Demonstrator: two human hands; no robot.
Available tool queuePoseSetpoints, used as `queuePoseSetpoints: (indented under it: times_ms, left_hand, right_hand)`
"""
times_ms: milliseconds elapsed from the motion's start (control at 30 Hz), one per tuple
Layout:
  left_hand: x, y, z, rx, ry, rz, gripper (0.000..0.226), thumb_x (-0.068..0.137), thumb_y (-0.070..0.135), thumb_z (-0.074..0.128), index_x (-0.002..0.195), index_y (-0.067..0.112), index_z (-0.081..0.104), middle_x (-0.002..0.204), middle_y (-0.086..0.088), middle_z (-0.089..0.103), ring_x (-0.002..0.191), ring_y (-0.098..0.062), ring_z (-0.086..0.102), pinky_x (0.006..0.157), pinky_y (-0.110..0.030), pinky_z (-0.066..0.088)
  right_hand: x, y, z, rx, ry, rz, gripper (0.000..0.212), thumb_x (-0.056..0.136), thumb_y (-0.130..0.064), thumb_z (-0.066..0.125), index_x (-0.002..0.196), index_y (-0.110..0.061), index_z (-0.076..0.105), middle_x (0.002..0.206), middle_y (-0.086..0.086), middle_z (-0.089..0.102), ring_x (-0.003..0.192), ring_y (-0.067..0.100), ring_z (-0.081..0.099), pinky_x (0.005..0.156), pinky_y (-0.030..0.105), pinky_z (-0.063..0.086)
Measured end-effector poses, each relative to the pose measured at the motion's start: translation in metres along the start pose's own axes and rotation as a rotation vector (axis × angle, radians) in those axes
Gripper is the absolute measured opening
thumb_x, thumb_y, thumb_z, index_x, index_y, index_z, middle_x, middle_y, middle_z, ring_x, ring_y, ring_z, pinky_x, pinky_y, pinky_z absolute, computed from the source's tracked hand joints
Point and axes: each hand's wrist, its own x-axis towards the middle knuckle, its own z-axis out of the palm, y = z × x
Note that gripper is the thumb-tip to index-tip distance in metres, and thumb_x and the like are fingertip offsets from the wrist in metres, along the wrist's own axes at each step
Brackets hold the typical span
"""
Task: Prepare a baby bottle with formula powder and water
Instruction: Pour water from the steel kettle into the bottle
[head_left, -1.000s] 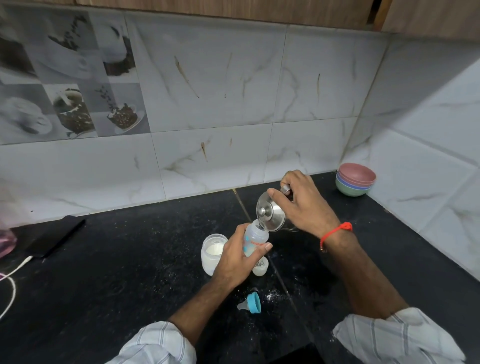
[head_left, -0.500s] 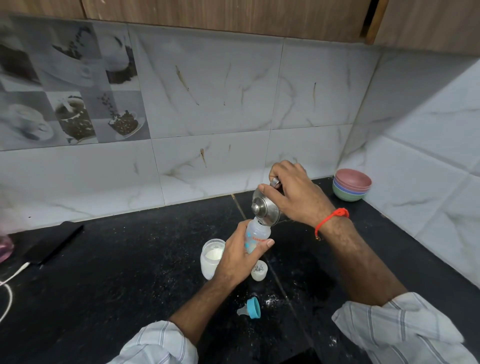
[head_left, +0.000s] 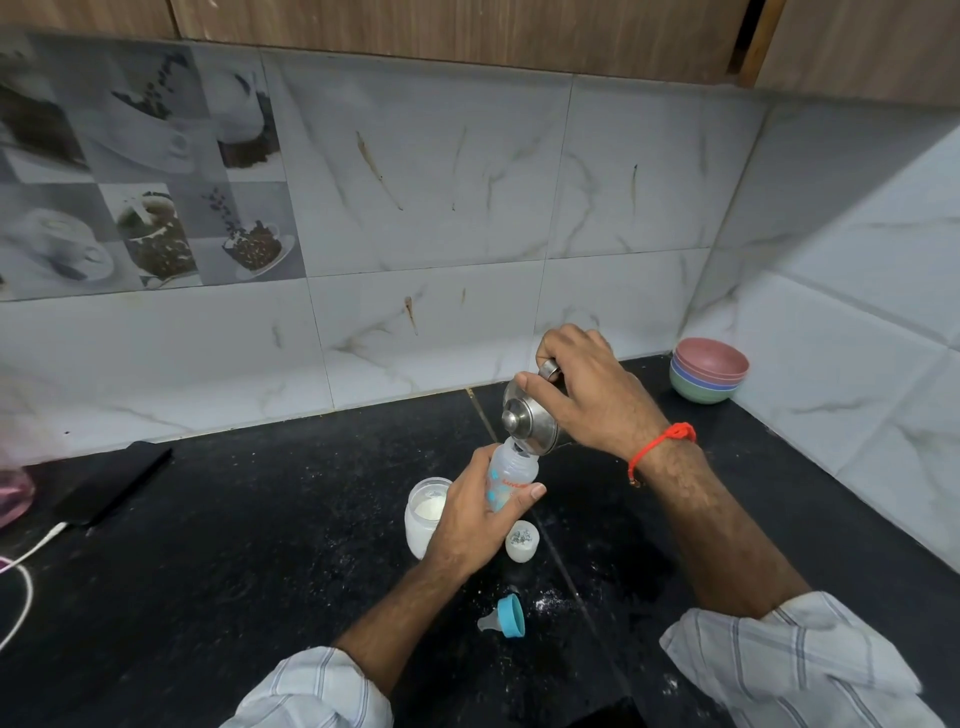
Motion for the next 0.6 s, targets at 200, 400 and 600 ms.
queuePoseSetpoints:
  times_ms: [200, 400, 600]
  left_hand:
    - [0.0009, -0.0014, 0.0020, 0.002, -0.002, -0.012, 0.061, 0.081, 0.077, 0.066, 0.128, 0.046, 0.046, 0.115, 0.017, 0.066, 0.104, 0.000, 0.064, 0.085, -0.025, 0.056]
    - [0.0002, 0.0007, 0.0037, 0.006, -0.006, -0.010, 0.062, 0.080, 0.079, 0.065, 0.129, 0.047, 0.044, 0.116, 0.019, 0.065, 0.105, 0.003, 0.063, 0.081, -0.015, 0.052]
    - [-0.0005, 0.0004, 0.0065, 0.010, -0.019, -0.018, 0.063, 0.080, 0.078, 0.065, 0.130, 0.046, 0.044, 0.117, 0.019, 0.064, 0.106, 0.005, 0.062, 0.081, -0.014, 0.053]
  right_hand:
    - [-0.0002, -0.0021, -0.0013, 0.000, -0.013, -0.003, 0.024, 0.105, -0.045, 0.055, 0.097, -0.025, 0.045, 0.106, -0.007, 0.046, 0.104, 0.011, 0.038, 0.077, 0.029, 0.039]
    - [-0.0013, -0.0028, -0.0041, -0.032, -0.010, -0.017, 0.024, 0.106, -0.045, 0.054, 0.097, -0.025, 0.043, 0.106, -0.008, 0.045, 0.103, 0.010, 0.038, 0.075, 0.027, 0.035]
    - [-0.0023, -0.0012, -0.0070, -0.045, -0.001, -0.033, 0.024, 0.105, -0.045, 0.055, 0.097, -0.026, 0.042, 0.105, -0.009, 0.044, 0.102, 0.010, 0.037, 0.069, 0.024, 0.032]
